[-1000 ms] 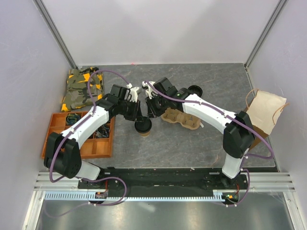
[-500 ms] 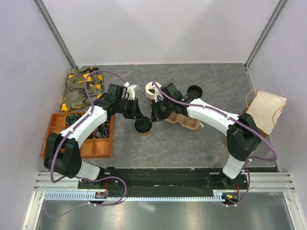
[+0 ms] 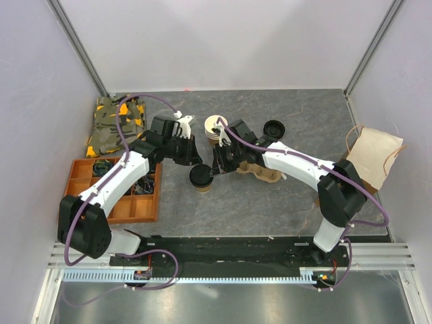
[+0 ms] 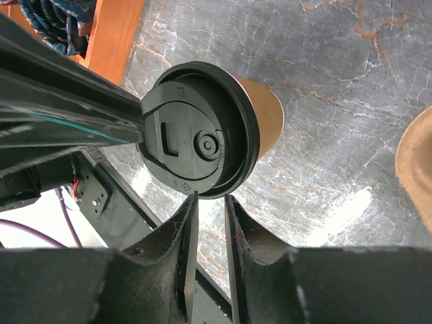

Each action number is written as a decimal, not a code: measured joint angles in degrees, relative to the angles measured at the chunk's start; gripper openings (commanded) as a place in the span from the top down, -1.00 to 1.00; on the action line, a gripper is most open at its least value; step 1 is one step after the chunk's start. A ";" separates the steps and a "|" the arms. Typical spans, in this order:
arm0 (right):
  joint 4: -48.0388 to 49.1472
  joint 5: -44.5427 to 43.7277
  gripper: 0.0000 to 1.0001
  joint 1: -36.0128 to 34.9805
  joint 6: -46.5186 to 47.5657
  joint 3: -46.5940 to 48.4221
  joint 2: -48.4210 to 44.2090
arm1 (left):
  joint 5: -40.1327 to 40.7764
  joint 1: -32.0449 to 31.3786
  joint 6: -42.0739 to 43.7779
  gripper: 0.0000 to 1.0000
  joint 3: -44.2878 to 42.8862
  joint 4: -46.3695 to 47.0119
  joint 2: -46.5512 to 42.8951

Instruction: Pack the takeout coffee

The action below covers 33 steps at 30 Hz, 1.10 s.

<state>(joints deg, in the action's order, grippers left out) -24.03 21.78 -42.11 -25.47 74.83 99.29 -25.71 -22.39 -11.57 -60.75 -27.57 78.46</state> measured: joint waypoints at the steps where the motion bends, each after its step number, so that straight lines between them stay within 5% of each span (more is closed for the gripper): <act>1: 0.02 0.00 0.41 0.00 -0.28 -0.07 0.02 | 0.33 -0.31 0.37 0.64 0.00 -0.20 0.42; 33: 0.96 0.87 0.50 0.11 -2.27 -0.26 2.03 | 7.21 -3.13 6.56 0.66 -2.29 -1.42 6.84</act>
<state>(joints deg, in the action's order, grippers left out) -23.07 22.65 -42.00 -27.75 74.56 101.32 -18.50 -25.52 -5.02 -63.05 -28.99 85.30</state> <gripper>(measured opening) 0.254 0.174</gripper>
